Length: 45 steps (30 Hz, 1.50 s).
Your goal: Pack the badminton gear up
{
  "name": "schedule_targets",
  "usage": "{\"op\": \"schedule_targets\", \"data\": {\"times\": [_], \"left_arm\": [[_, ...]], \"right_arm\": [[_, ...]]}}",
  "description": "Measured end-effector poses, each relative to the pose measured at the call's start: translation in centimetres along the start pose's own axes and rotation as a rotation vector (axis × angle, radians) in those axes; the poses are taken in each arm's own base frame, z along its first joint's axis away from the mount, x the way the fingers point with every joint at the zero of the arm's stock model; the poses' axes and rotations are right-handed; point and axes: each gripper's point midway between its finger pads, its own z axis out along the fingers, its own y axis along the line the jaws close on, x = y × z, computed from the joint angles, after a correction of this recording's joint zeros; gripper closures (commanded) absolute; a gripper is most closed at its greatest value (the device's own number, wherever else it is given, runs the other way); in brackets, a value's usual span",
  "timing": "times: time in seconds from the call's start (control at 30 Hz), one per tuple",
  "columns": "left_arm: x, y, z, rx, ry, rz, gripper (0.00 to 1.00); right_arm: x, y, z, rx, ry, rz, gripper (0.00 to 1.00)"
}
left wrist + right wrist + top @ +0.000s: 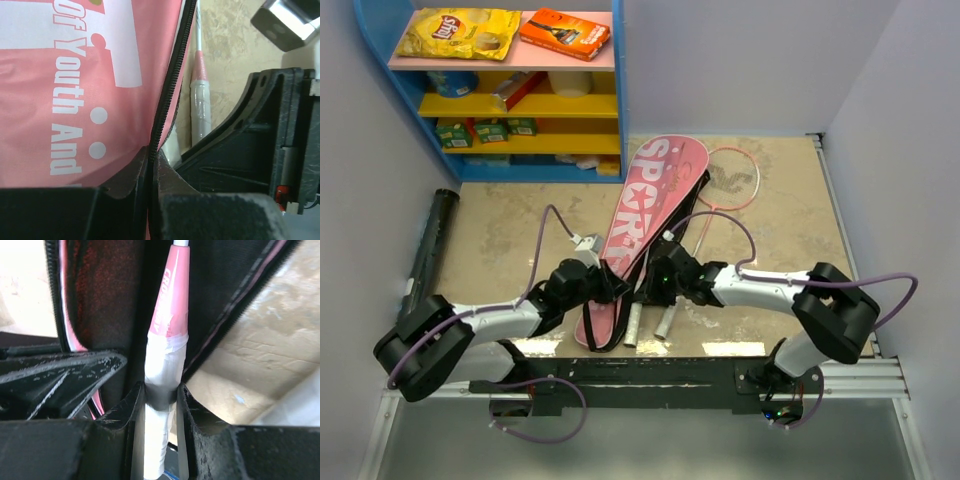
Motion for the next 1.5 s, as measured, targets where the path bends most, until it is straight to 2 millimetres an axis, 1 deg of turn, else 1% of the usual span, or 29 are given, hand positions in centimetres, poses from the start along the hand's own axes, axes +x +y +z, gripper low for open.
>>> {"op": "schedule_targets", "data": {"times": [0.17, 0.33, 0.4, 0.5, 0.63, 0.8, 0.93, 1.07, 1.2, 1.4, 1.5], "left_arm": [[-0.7, -0.9, -0.3, 0.032, -0.033, -0.004, 1.00], [-1.4, -1.7, -0.5, 0.060, -0.064, -0.003, 1.00], [-1.6, -1.8, -0.6, 0.067, -0.077, -0.009, 1.00], [-1.6, -1.6, -0.7, 0.075, -0.102, -0.025, 1.00], [-1.8, -1.9, -1.0, 0.105, -0.129, -0.043, 1.00], [-2.4, -2.3, -0.9, 0.123, -0.165, -0.047, 1.00], [-2.6, -2.4, -0.7, 0.125, -0.179, -0.061, 1.00], [-2.6, -2.6, -0.5, 0.135, -0.185, -0.068, 1.00], [-2.5, -3.1, -0.5, 0.157, -0.179, -0.083, 1.00], [-2.3, -4.9, -0.8, 0.249, -0.163, -0.173, 1.00], [-2.0, -5.5, -0.8, 0.288, -0.147, -0.219, 1.00]], "right_arm": [[0.1, 0.5, 0.4, -0.015, 0.016, -0.002, 1.00], [-0.4, 1.7, 0.7, -0.092, 0.021, 0.005, 1.00], [-0.6, 1.9, 0.8, -0.118, 0.023, 0.009, 1.00], [-0.7, 1.8, 1.8, -0.149, 0.043, 0.017, 1.00], [-1.0, 1.8, 3.3, -0.209, 0.076, 0.026, 1.00], [-1.5, 2.4, 4.1, -0.303, 0.089, 0.023, 1.00], [-1.9, 2.7, 4.2, -0.346, 0.087, 0.020, 1.00], [-2.0, 2.5, 4.0, -0.347, 0.085, 0.014, 1.00], [-2.1, 2.1, 3.0, -0.324, 0.074, -0.009, 1.00], [-2.2, 1.5, 0.4, -0.276, 0.054, -0.050, 1.00], [-2.1, 1.2, -1.0, -0.254, 0.047, -0.065, 1.00]]}}
